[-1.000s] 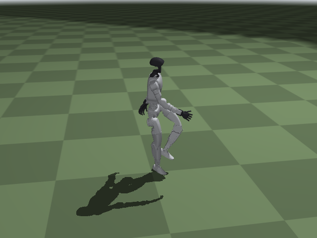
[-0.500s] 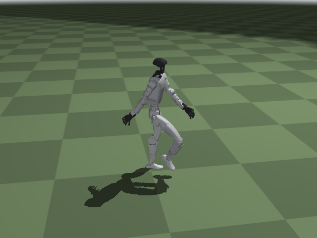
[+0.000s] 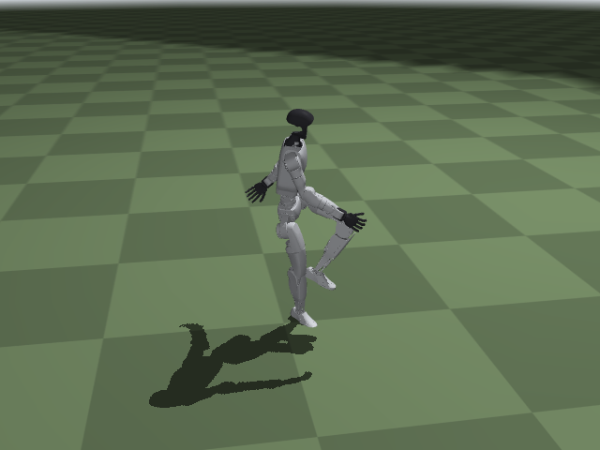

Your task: Upper body actions

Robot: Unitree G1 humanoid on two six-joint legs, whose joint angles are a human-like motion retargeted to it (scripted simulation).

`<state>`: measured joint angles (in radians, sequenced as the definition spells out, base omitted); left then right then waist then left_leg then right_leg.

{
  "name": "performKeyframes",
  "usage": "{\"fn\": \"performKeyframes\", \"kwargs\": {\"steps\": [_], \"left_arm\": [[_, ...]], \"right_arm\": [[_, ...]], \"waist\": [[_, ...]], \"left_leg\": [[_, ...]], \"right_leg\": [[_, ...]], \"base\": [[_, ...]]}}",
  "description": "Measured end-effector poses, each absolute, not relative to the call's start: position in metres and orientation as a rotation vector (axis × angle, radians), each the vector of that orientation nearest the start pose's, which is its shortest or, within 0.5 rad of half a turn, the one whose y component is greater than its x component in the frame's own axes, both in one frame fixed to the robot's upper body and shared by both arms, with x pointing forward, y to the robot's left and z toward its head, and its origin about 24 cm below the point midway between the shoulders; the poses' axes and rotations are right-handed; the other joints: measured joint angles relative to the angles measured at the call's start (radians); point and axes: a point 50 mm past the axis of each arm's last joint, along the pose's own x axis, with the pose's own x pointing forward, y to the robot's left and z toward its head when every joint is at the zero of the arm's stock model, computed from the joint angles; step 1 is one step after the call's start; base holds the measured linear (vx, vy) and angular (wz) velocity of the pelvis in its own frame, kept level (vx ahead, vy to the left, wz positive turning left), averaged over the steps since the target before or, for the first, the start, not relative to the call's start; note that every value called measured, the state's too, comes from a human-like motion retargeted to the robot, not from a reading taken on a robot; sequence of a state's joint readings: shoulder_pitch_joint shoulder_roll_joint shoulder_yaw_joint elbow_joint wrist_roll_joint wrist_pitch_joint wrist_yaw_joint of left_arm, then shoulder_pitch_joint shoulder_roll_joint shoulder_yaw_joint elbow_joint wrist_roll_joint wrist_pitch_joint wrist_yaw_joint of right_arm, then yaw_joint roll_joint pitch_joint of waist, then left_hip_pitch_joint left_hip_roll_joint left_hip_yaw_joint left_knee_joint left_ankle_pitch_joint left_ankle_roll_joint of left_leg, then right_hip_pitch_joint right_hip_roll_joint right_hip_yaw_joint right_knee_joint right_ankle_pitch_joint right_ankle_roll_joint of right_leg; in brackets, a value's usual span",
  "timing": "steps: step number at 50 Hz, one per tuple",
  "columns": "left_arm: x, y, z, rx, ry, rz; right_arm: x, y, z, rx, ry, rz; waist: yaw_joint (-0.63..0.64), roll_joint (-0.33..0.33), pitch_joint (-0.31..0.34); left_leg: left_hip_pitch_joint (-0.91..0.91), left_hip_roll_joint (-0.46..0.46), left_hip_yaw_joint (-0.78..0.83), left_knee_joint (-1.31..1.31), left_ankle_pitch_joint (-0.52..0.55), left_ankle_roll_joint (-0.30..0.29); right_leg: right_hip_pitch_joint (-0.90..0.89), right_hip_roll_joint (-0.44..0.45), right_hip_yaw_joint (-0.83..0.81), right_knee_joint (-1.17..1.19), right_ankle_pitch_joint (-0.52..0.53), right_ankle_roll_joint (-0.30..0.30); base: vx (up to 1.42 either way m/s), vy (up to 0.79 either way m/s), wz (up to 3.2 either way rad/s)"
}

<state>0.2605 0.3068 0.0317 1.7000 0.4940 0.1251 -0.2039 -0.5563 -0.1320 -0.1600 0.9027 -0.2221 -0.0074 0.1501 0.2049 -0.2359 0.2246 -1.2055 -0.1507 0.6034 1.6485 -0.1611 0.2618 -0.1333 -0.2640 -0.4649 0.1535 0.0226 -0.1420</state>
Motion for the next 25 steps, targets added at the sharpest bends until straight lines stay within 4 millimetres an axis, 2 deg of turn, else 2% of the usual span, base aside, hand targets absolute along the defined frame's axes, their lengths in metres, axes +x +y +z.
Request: {"fn": "performKeyframes", "kwargs": {"steps": [2, 5, 8, 10, 12, 14, 15, 16, 17, 18, 19, 20, 22, 23, 25], "left_arm": [[-0.154, 0.265, -0.126, 0.235, 2.172, -0.178], [-0.170, 0.258, -0.121, 0.083, 2.205, 0.013], [-0.162, 0.247, -0.127, -0.069, 2.178, 0.165], [-0.144, 0.241, -0.136, -0.111, 2.118, 0.198], [-0.122, 0.235, -0.146, -0.105, 2.046, 0.205], [-0.098, 0.228, -0.156, -0.091, 1.969, 0.230], [-0.086, 0.223, -0.160, -0.085, 1.927, 0.248], [-0.070, 0.220, -0.165, -0.058, 1.860, 0.265], [-0.052, 0.217, -0.169, -0.018, 1.783, 0.286], [-0.031, 0.213, -0.172, 0.047, 1.686, 0.314], [-0.009, 0.206, -0.175, 0.111, 1.592, 0.330], [0.014, 0.197, -0.175, 0.170, 1.497, 0.342], [0.104, 0.172, -0.167, 0.178, 1.250, 0.246], [0.154, 0.161, -0.154, 0.162, 1.098, 0.178], [0.253, 0.131, -0.102, 0.154, 0.781, 0.026]], "right_arm": [[0.351, -0.181, 0.031, -0.243, 0.241, 0.094], [0.361, -0.181, 0.055, -0.260, 0.153, 0.114], [0.357, -0.169, 0.048, -0.279, 0.164, 0.166], [0.345, -0.168, 0.026, -0.272, 0.217, 0.169], [0.320, -0.173, -0.011, -0.270, 0.340, 0.173], [0.281, -0.179, -0.058, -0.269, 0.528, 0.192], [0.255, -0.182, -0.082, -0.263, 0.638, 0.205], [0.221, -0.185, -0.108, -0.250, 0.771, 0.212], [0.184, -0.186, -0.132, -0.233, 0.908, 0.214], [0.141, -0.188, -0.151, -0.214, 1.052, 0.206], [0.097, -0.189, -0.166, -0.199, 1.200, 0.187], [0.051, -0.189, -0.176, -0.188, 1.350, 0.165], [-0.007, -0.195, -0.180, -0.170, 1.585, 0.072], [-0.026, -0.197, -0.179, -0.140, 1.673, 0.002], [-0.069, -0.203, -0.170, -0.032, 1.837, -0.183]], "waist": [[0.054, -0.029, -0.004], [0.072, -0.048, -0.042], [0.000, -0.021, -0.098], [-0.036, 0.011, -0.134], [-0.039, 0.022, -0.168], [-0.029, 0.034, -0.201], [-0.023, 0.048, -0.219], [-0.037, 0.084, -0.241], [-0.051, 0.118, -0.260], [-0.067, 0.147, -0.274], [-0.114, 0.174, -0.281], [-0.176, 0.201, -0.283], [-0.352, 0.217, -0.235], [-0.400, 0.222, -0.190], [-0.431, 0.172, -0.086]], "left_leg": [[-0.079, -0.015, 0.081, -0.039, -0.004, 0.000], [-0.069, -0.009, 0.134, -0.119, 0.018, -0.002], [0.049, 0.022, 0.047, -0.159, 0.048, -0.004], [0.177, 0.039, -0.059, -0.228, 0.076, -0.020], [0.367, 0.009, -0.171, -0.421, 0.113, -0.063], [0.612, -0.043, -0.272, -0.719, 0.164, -0.111], [0.746, -0.069, -0.329, -0.889, 0.191, -0.131], [0.883, -0.075, -0.420, -1.061, 0.206, -0.161], [1.015, -0.064, -0.470, -1.225, 0.157, -0.180], [1.136, -0.020, -0.436, -1.370, -0.021, -0.177], [1.222, -0.002, -0.448, -1.486, -0.077, -0.151], [1.289, 0.004, -0.482, -1.587, -0.072, -0.113], [1.287, 0.048, -0.590, -1.627, -0.036, -0.146], [1.250, 0.057, -0.605, -1.611, -0.030, -0.146], [1.235, -0.017, -0.577, -1.605, -0.009, -0.113]], "right_leg": [[-0.024, -0.015, 0.018, -0.016, 0.013, -0.003], [-0.055, -0.029, 0.039, -0.008, 0.014, 0.015], [-0.034, 0.010, -0.009, -0.023, 0.006, 0.028], [-0.001, 0.045, -0.046, -0.047, 0.004, 0.039], [0.021, 0.057, -0.053, -0.059, -0.004, 0.047], [0.041, 0.075, -0.052, -0.054, -0.020, 0.054], [0.052, 0.094, -0.054, -0.046, -0.030, 0.057], [0.068, 0.135, -0.079, -0.028, -0.048, 0.056], [0.080, 0.173, -0.103, -0.002, -0.063, 0.052], [0.086, 0.206, -0.125, 0.043, -0.072, 0.044], [0.100, 0.222, -0.185, 0.097, -0.018, 0.035], [0.118, 0.230, -0.264, 0.156, 0.067, 0.025], [-0.076, 0.020, -0.287, 0.625, 0.296, 0.019], [-0.234, -0.046, -0.198, 0.867, 0.313, -0.015], [-0.502, -0.211, -0.030, 1.283, 0.179, -0.089]], "base": [[0.05, 0.02, -0.20], [0.11, 0.17, 0.10], [0.09, 0.10, 0.73], [0.16, 0.15, 0.54], [0.20, 0.14, -0.09], [0.33, 0.18, -0.55], [0.48, 0.24, -0.45], [0.55, 0.23, -0.21], [0.59, 0.21, 0.03], [0.57, 0.18, 0.29], [0.56, 0.13, 0.70], [0.28, 0.09, 1.60], [-0.34, 0.08, 1.92], [-0.73, 0.18, 0.87], [-0.63, 0.36, 0.26]]}}
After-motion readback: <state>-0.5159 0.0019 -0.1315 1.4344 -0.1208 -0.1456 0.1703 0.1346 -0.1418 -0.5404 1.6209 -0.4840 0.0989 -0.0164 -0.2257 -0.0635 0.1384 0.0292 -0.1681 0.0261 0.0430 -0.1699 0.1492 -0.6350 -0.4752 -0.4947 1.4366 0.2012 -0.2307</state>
